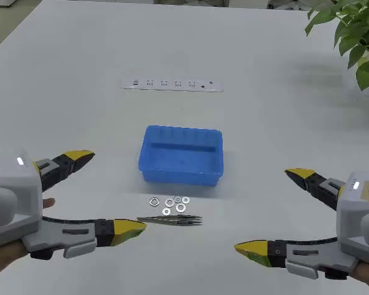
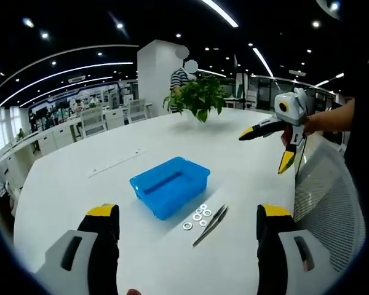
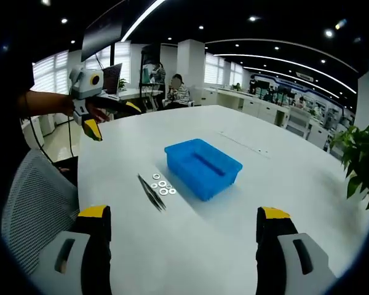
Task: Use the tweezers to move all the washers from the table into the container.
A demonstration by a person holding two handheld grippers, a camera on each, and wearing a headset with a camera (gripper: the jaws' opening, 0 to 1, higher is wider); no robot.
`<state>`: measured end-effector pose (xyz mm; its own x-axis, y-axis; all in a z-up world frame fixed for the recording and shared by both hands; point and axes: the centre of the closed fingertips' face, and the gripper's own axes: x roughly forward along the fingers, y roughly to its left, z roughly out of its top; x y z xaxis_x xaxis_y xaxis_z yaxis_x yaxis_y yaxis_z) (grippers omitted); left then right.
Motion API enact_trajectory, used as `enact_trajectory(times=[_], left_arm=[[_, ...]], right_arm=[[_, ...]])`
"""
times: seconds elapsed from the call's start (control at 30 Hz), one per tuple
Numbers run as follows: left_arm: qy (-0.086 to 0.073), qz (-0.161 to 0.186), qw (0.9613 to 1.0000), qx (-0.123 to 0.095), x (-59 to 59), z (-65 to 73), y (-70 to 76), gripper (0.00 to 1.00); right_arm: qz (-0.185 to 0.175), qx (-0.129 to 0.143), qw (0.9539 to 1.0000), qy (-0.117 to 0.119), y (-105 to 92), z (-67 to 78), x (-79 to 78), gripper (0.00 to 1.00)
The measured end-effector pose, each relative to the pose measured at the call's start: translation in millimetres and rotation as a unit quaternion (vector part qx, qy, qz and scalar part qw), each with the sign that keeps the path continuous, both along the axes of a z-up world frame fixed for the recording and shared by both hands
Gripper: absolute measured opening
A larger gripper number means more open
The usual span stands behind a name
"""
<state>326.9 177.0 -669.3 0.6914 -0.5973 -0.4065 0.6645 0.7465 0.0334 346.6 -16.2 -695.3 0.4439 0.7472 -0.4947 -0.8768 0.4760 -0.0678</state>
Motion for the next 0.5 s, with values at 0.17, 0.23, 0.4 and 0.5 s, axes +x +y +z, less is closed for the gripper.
enact_trajectory(times=[0.17,0.23,0.4,0.5], left_arm=[[-0.003,-0.002,1.0,0.001,1.1,1.3,0.1,0.99],[-0.004,-0.001,1.0,0.0,1.8,1.7,0.2,0.99],[-0.005,-0.001,1.0,-0.001,2.1,2.2,-0.8,0.99],[-0.006,-0.003,1.0,-0.001,1.6,1.9,-1.3,0.99]], right_arm=[[0.001,0.0,1.0,0.0,1.0,-0.5,-0.8,1.0],[0.003,0.0,1.0,0.0,1.1,-0.1,-0.8,1.0],[0.001,0.0,1.0,-0.001,0.1,0.2,0.3,1.0],[0.0,0.0,1.0,-0.002,0.0,0.4,0.5,1.0]])
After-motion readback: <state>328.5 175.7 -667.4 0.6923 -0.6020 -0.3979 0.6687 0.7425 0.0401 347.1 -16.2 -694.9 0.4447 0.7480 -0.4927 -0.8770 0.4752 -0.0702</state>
